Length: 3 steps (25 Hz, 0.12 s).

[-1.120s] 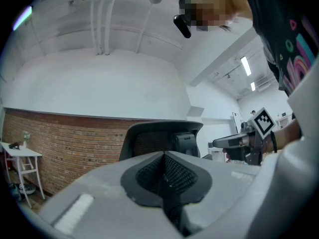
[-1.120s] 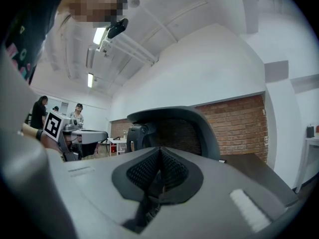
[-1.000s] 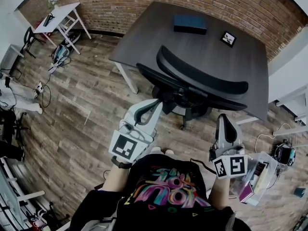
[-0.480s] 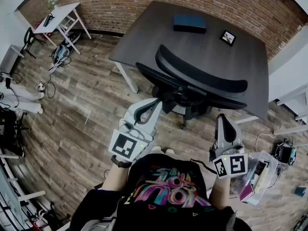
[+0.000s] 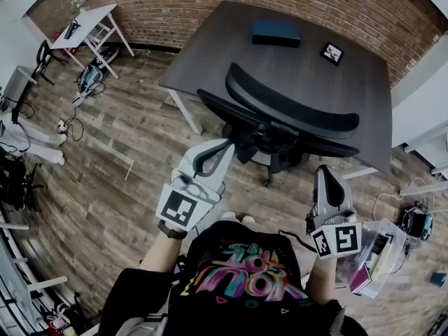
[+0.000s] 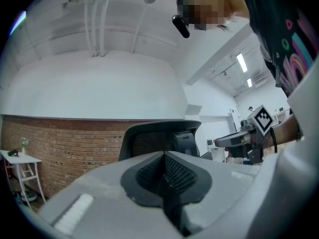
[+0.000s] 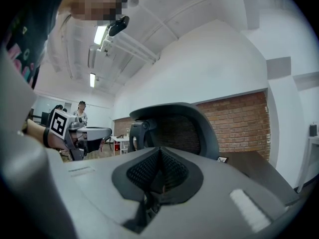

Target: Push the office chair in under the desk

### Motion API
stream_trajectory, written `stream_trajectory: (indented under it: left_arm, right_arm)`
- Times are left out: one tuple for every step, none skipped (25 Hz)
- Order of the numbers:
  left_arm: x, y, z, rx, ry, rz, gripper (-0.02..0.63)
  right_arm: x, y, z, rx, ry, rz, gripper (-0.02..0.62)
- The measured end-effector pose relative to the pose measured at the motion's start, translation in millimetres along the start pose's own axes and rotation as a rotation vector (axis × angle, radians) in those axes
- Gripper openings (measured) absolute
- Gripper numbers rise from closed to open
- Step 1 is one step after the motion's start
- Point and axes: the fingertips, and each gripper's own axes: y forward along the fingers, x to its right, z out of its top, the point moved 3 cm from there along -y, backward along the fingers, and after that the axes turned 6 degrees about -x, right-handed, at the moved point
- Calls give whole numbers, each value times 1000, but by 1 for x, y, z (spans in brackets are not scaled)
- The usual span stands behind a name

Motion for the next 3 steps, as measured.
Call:
stream_trajectory:
  left_arm:
    - [1, 0, 0, -2, 1, -4, 2]
    - [1, -1, 0, -3, 1, -8, 2]
    - [2, -1, -1, -4, 1, -11, 2]
  right_arm:
    - [0, -1, 0, 2, 3, -1, 0]
    - [1, -2, 0, 4, 6, -3, 0]
    - [1, -3, 0, 5, 9, -4, 0]
